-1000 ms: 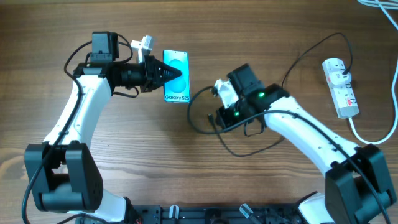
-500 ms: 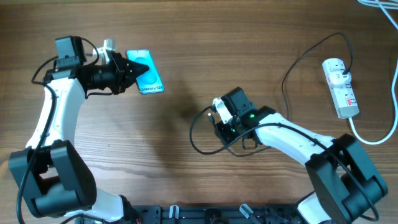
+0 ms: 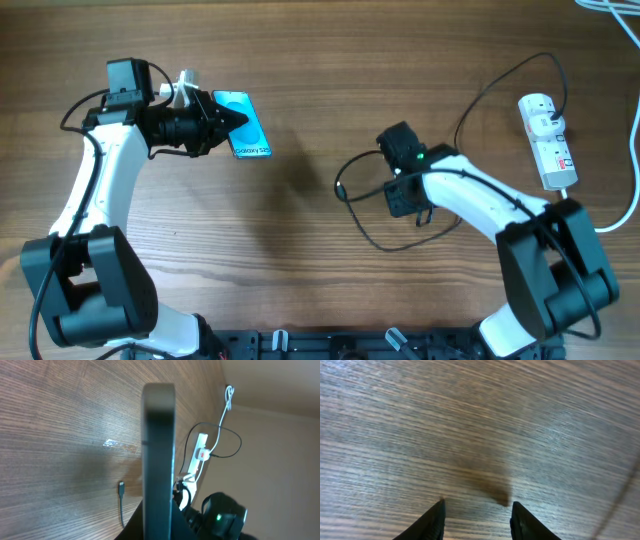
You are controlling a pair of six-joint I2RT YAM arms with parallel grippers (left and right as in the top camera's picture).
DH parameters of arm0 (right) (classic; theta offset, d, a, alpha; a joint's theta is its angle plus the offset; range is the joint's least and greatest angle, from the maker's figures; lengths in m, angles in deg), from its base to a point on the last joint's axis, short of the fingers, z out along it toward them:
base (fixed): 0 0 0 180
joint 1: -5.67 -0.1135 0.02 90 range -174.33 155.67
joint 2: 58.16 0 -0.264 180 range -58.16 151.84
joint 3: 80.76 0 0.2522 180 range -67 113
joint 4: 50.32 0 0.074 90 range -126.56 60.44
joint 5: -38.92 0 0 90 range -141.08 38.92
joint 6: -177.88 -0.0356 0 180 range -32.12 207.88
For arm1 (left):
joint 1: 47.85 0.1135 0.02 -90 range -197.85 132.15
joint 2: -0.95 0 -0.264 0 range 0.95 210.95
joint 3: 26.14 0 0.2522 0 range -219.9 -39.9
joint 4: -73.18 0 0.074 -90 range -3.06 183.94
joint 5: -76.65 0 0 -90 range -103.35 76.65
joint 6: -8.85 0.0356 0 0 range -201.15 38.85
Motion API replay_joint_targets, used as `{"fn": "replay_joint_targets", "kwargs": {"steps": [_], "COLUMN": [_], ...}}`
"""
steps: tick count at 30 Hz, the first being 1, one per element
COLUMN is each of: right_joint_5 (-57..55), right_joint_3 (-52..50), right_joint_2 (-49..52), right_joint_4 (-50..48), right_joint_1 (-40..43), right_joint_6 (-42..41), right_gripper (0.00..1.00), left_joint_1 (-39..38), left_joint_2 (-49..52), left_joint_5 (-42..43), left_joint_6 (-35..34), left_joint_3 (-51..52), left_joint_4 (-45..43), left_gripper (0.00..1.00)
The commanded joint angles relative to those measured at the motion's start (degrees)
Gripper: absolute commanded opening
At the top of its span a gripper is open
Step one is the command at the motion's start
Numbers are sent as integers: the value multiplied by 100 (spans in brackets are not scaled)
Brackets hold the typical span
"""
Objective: Plug charger to phone and switch on socket
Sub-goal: 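Move the right gripper down over the black cable's USB-C plug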
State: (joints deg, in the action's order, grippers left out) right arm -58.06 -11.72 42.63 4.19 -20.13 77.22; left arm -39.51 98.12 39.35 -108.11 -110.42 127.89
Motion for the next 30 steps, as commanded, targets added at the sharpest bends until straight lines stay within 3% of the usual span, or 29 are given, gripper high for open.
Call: {"fn": "replay_joint_targets", "kwargs": {"steps": [1,6,9,15,19,21,23,26,30], "right_joint_5": [1888,2184,1453,1279,-1202,-1937,-1523,715,1836], "right_joint_3": [422,610,610,297,179,186,186,186,476], "right_joint_2": [358,369,442,984,1204,1196,1196,1196,1196], "right_joint_4": [-70,-245,-577,-636,-7,323,339,-105,-448], "right_joint_1": [-46,-527,-761,-815,-728,-529,-323,-212,-214], "right_joint_6": [813,898,483,354,-496,-798,-765,184,590], "right_gripper": [44,45,48,47,46,46,46,47,51], "left_joint_1": [-24,-24,-24,-24,-24,-24,-24,-24,-24], "left_joint_2": [-105,-105,-105,-105,-105,-105,-105,-105,-105], "left_joint_5": [101,101,98,101,101,101,101,101,98], "left_joint_6": [415,424,424,339,254,254,254,256,258], "left_joint_3": [20,20,20,20,20,20,20,20,20], "left_joint_4": [-63,-125,-166,-168,-166,-166,-157,-140,-125], "left_gripper": [4,4,4,4,4,4,4,4,4]}}
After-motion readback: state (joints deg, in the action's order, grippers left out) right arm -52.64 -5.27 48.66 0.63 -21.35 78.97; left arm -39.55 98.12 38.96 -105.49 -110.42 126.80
